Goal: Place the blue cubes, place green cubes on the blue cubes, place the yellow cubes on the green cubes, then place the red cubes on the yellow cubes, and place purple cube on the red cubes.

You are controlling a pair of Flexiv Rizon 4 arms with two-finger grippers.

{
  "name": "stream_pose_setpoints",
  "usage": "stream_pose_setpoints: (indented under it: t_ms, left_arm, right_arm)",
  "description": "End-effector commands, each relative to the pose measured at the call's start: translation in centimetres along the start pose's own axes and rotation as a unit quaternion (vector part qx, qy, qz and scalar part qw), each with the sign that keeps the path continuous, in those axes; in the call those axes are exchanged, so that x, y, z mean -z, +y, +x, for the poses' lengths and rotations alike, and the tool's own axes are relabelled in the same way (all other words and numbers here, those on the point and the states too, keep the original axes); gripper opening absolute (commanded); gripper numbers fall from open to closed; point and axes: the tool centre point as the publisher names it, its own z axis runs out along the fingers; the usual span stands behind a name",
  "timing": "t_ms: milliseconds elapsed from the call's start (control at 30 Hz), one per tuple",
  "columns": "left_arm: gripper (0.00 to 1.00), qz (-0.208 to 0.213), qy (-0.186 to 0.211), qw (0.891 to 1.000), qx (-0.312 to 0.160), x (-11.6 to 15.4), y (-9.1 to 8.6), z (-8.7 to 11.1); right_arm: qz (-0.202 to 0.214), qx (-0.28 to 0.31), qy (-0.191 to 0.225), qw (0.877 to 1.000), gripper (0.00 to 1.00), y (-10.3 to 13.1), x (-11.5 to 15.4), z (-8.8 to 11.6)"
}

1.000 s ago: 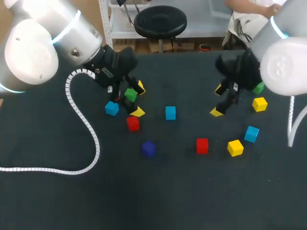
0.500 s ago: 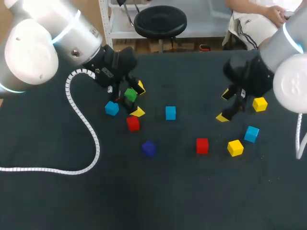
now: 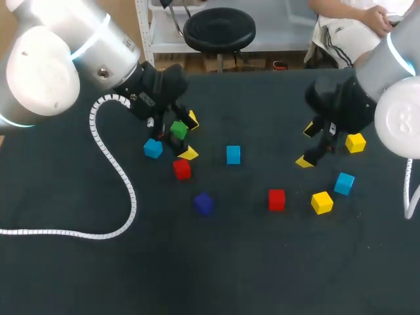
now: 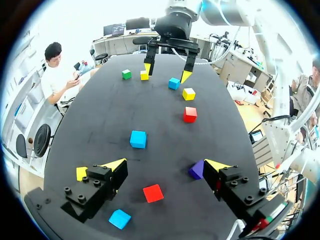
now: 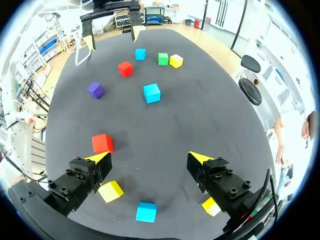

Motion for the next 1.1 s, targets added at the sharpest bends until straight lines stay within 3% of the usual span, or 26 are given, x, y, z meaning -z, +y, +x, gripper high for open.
stream_pose_setpoints:
  t_ms: [33,233,367,467,700,1100]
  left_arm:
    - [1.0,0.002,0.0,1.0,-0.001,0.0,0.1,0.0]
    - [1.0,0.002,0.0,1.0,-0.001,0.0,0.1,0.0]
    - [1.0,0.002,0.0,1.0,-0.001,0.0,0.1,0.0]
    - [1.0,0.002,0.0,1.0,-0.001,0.0,0.1,0.0]
    - [1.0,0.002,0.0,1.0,-0.001,0.0,0.1,0.0]
    - [1.0,0.002,0.0,1.0,-0.001,0.0,0.1,0.0]
  right_arm:
    - [0.02,-0.024,0.024,0.999,1.0,-0.1,0.6,2.5]
    - [0.022,-0.086,0.062,0.994,1.0,-0.6,2.6,8.5]
    - [0.02,-0.102,0.07,0.992,1.0,-0.2,3.7,10.6]
    - [0.019,-0.098,0.076,0.992,1.0,0.2,4.3,11.6]
    - [-0.004,-0.064,0.043,0.997,1.0,1.3,4.6,13.4]
    - [-0.02,0.019,-0.012,1.0,1.0,3.6,3.0,13.7]
